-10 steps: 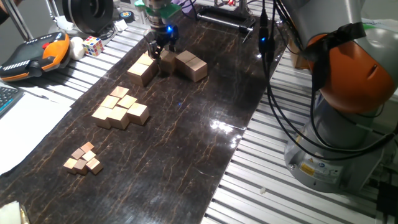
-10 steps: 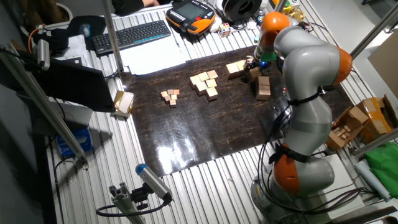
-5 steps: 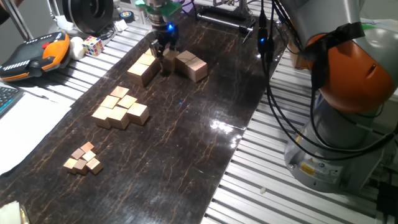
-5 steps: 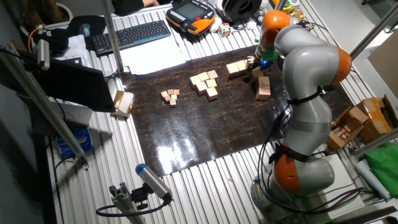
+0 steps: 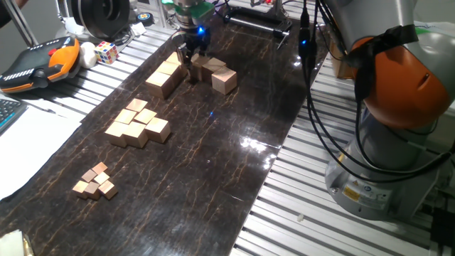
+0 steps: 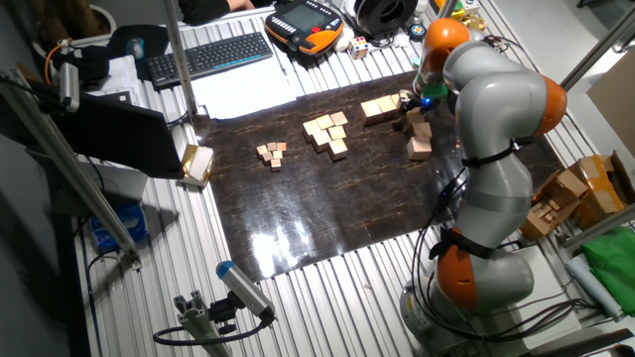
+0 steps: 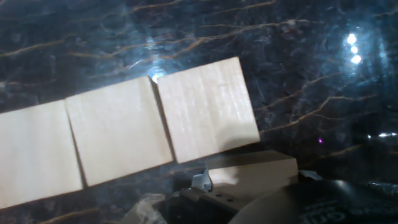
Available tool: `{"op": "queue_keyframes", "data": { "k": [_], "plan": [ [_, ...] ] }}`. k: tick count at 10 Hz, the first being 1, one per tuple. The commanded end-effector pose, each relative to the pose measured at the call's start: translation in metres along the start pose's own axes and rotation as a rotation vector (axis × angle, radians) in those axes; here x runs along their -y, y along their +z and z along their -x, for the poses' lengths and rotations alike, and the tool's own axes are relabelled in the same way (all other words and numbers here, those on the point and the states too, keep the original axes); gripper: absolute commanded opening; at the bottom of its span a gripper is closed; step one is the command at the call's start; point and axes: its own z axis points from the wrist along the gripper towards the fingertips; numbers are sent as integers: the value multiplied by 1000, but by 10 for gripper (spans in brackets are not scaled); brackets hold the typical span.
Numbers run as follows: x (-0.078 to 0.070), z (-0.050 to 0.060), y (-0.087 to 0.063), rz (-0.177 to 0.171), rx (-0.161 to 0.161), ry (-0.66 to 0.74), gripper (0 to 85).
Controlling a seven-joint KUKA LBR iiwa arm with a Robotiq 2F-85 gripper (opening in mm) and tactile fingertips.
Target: Stack the blocks into a pyramid shape
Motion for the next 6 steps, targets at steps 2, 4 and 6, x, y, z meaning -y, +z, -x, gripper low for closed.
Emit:
{"op": "queue_keyframes", "data": {
  "k": [2,4,6],
  "plan": [
    [-1,0,-1,-9,9,26,670],
    [3,0,-2,-10,11,29,667],
    [7,0,-4,-4,8,28,667]
  ]
}}
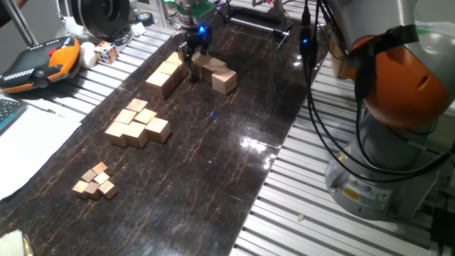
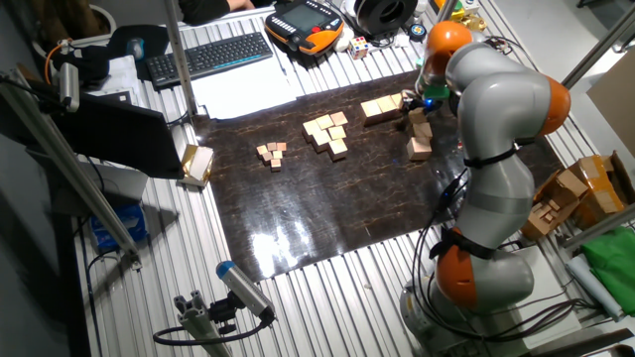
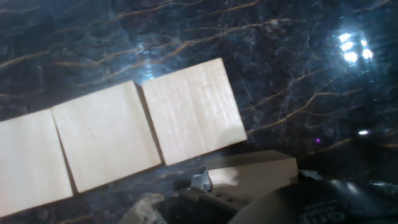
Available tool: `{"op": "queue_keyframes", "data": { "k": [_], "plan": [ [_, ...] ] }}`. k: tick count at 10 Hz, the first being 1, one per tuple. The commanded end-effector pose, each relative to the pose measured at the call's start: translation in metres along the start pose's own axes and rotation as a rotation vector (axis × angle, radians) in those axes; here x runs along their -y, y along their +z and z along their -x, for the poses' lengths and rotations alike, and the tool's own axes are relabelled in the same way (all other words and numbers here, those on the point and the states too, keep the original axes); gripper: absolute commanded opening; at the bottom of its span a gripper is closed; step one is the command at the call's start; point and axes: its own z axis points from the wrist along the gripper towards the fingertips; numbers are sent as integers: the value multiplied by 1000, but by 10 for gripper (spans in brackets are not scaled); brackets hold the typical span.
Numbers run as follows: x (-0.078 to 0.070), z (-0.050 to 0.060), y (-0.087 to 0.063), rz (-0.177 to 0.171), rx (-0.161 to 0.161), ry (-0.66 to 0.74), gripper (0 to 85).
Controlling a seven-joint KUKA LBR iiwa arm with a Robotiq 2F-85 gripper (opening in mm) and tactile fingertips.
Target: Stack the blocks into a pyramid shape
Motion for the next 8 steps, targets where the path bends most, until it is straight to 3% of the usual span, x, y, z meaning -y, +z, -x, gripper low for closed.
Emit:
{"op": "queue_keyframes", "data": {
  "k": [1,8],
  "plan": [
    [1,-1,0,3,-1,7,663],
    [7,-5,5,8,-1,32,670]
  ]
}}
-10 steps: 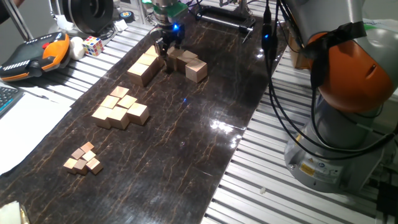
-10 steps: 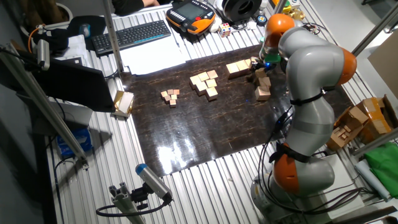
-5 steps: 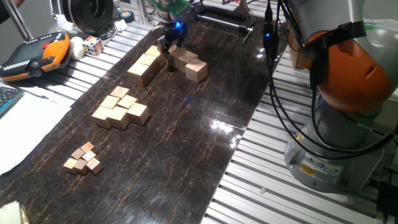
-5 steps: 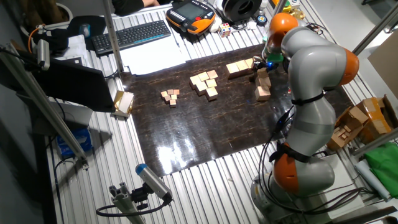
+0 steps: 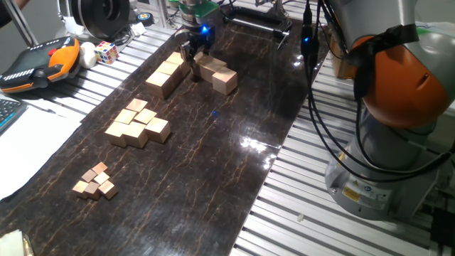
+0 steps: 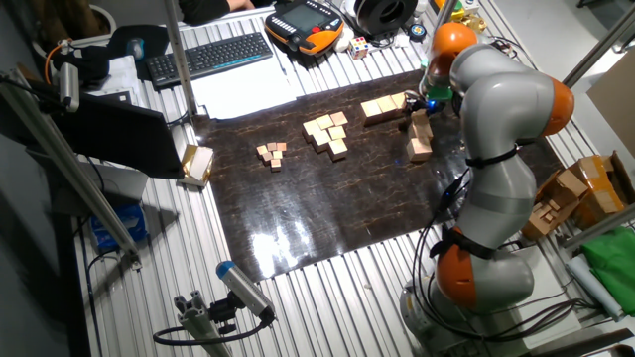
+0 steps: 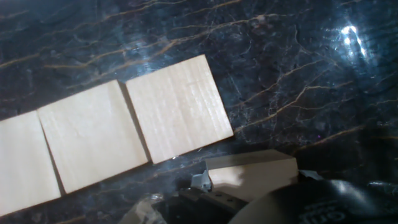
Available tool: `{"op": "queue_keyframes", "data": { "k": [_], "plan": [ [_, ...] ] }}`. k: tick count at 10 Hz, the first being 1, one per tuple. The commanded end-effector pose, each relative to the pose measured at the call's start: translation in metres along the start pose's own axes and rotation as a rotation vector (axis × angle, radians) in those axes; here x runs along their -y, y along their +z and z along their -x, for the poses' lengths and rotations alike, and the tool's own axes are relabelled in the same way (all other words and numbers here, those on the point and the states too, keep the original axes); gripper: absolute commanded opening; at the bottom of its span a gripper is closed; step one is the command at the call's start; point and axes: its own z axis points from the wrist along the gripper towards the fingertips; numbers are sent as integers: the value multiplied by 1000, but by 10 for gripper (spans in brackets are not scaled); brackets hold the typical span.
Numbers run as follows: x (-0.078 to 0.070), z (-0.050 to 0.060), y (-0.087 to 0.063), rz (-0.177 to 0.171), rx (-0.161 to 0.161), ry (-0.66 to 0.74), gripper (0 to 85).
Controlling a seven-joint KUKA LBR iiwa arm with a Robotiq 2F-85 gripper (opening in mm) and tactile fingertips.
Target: Stack the blocks into a pyramid shape
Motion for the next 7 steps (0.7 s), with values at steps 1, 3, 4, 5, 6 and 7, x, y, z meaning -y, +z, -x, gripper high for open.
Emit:
{"op": "queue_keyframes", "data": {
  "k": [1,3,4,5,6,7],
  "plan": [
    [0,0,0,-1,0,0,677],
    [0,0,0,3,-9,4,690],
    [-1,0,0,2,-11,8,750],
    [-2,0,0,0,-17,8,733],
    [-1,0,-1,0,-18,7,750],
    [-2,0,-3,-4,-25,7,777]
  ]
}}
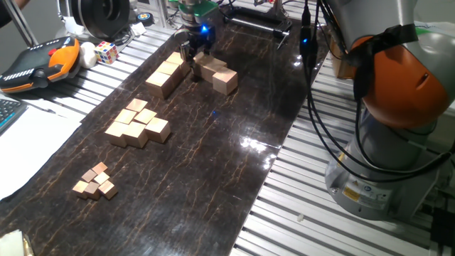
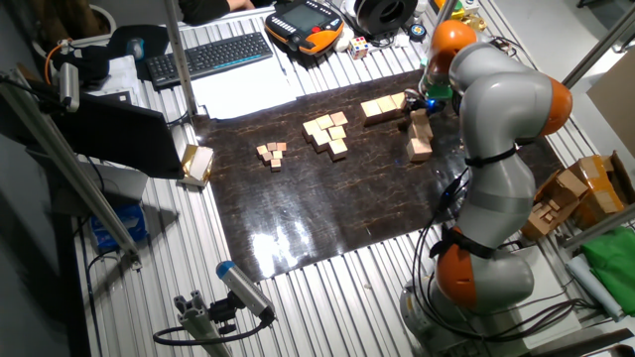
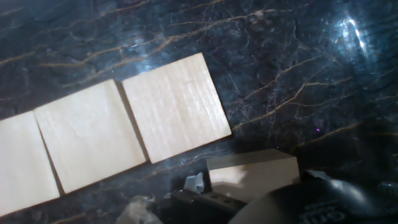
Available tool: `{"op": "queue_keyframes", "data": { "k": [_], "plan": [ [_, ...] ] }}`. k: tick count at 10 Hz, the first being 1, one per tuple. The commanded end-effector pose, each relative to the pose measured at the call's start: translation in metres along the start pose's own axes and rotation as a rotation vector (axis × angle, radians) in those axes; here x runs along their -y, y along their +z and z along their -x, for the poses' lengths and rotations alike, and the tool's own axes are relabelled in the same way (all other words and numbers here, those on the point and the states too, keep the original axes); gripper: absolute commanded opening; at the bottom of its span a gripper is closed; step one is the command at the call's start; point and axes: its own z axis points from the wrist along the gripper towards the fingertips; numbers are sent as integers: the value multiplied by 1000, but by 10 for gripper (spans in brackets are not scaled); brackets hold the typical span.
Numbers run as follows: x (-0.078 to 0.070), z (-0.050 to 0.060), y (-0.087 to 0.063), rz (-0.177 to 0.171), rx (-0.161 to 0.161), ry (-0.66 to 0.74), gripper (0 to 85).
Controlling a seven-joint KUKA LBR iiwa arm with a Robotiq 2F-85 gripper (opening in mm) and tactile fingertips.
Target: Stack the blocks into a pyramid shape
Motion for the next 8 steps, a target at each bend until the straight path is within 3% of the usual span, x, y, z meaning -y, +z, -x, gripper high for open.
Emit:
{"op": "queue_keyframes", "data": {
  "k": [1,5,8],
  "plan": [
    [-1,-1,-4,-9,-4,1,807],
    [-17,-14,-40,-58,-47,21,827],
    [-39,-27,-52,-67,-81,35,633]
  ]
}}
